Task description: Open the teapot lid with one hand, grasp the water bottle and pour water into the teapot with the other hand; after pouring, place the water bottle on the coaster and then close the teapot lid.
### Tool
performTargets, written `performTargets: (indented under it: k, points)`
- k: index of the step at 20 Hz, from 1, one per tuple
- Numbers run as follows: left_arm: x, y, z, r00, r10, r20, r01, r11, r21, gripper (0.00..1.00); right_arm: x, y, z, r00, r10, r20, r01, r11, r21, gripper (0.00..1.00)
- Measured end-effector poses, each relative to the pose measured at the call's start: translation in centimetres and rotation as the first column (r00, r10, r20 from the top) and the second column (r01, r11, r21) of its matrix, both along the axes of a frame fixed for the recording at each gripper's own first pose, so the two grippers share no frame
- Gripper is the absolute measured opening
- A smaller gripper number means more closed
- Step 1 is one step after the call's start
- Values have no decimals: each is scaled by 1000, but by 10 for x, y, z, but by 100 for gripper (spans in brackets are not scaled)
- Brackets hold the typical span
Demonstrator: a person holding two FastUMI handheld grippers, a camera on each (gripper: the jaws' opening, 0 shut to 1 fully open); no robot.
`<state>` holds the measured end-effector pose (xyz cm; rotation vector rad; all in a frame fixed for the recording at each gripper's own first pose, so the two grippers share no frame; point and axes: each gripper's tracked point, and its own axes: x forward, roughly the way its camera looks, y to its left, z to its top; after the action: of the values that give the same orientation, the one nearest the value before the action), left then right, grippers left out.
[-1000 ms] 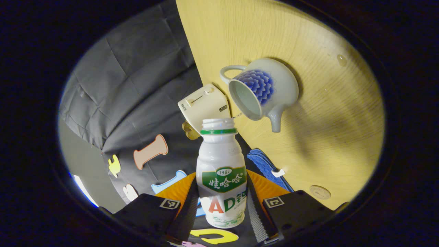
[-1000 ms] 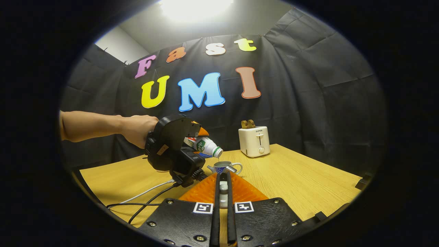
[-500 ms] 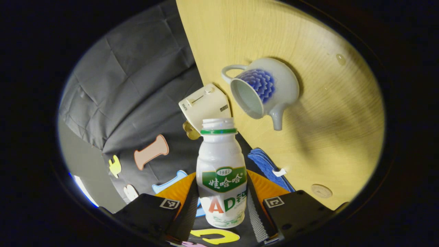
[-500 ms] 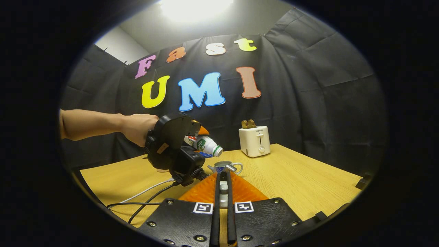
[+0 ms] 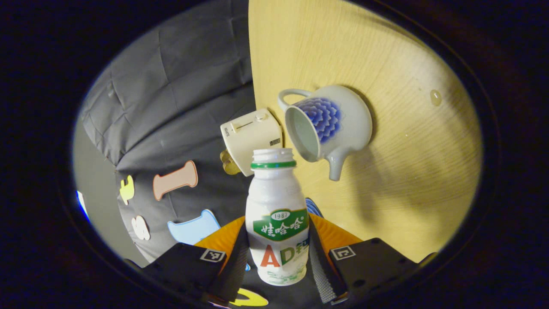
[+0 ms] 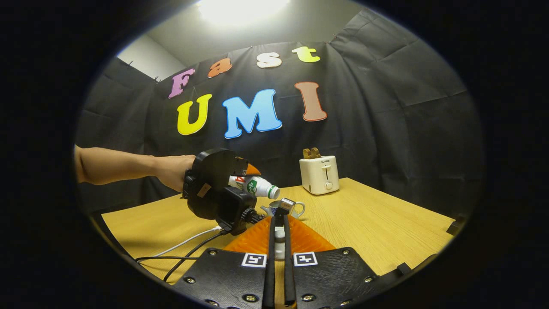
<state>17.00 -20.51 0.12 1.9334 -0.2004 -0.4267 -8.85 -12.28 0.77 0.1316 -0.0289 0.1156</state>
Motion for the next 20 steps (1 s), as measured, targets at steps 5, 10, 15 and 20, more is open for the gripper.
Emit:
performTargets:
  k: [5, 10, 15, 20]
  points:
    - [8, 11, -19, 994, 31, -104, -51, 979, -196, 80, 0, 8, 6, 999, 34, 12, -34, 999, -6, 8]
    - [7, 21, -33, 979, 24, -200, -117, 877, -466, 68, -8, 15, 17, 998, 48, 39, -46, 998, -48, 8]
    - [20, 32, -25, 971, -17, -240, -170, 655, -736, 73, -1, 10, 29, 999, 28, 29, -27, 999, -34, 8]
    - [31, 46, -12, 961, -97, -258, -222, 282, -933, 73, 60, 22, 45, 999, 36, 14, -35, 996, -82, 8]
